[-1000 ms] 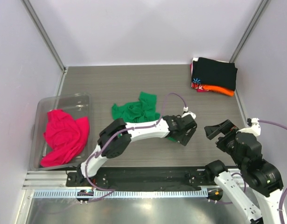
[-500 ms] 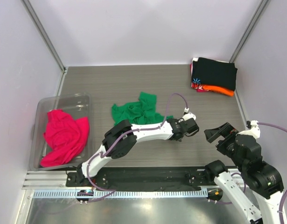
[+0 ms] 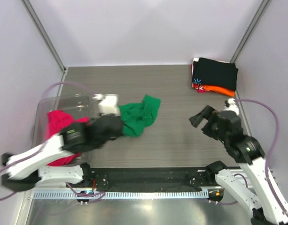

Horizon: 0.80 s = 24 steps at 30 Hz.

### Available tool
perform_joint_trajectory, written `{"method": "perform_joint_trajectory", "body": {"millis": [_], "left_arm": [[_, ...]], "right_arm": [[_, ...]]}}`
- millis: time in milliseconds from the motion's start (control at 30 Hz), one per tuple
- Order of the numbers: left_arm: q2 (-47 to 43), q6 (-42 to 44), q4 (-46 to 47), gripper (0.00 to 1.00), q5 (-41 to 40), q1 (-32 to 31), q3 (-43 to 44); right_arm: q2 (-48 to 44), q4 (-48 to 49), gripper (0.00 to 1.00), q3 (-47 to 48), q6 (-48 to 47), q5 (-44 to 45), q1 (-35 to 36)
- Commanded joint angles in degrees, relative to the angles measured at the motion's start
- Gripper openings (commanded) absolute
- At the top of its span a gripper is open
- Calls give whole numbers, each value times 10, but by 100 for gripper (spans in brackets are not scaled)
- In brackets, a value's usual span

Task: Fold and stack the t-shirts
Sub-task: Flatten the tshirt out

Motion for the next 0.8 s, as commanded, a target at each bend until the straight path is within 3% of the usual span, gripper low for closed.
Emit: {"method": "perform_joint_trajectory", "body": {"millis": [0,133,433,600,767], "left_arm": [[-139,-94,-151,0,-79,6,-45],[-259,-146,-218,0,-112,6,-67],[-376,-157,-257,0,-155,6,-103],[-426,-128,-216,0,-142,6,-137],[-449,-122,-187,0,-145,5,-166]], "right_arm": [[96,137,100,-23,-24,-98,0],[235,219,100,-6,-41,-172,17],[567,283,100,197,-80,-164,90],[724,278,100,358,-109,-156,100],[891,194,95,515,-145,-79,106]]}}
